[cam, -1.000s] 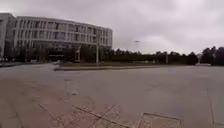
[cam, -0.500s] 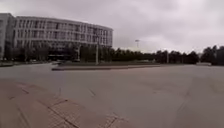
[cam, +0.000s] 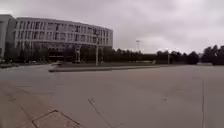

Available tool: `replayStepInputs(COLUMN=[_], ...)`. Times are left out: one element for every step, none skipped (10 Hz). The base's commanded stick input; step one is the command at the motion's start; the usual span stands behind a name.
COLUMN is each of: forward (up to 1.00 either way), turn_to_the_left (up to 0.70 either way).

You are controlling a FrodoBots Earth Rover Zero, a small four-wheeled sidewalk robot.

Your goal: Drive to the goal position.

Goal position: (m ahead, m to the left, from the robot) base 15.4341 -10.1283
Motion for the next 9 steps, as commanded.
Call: replayStepInputs(forward=[0.70, 0.70, 0.70, 0.70, 0.70, 0.70, 0.70, 0.70, 0.70], turn_to_the_left=[0.00, 0.00, -0.10, -0.28, -0.35, -0.35, -0.35, -0.24, 0.00])
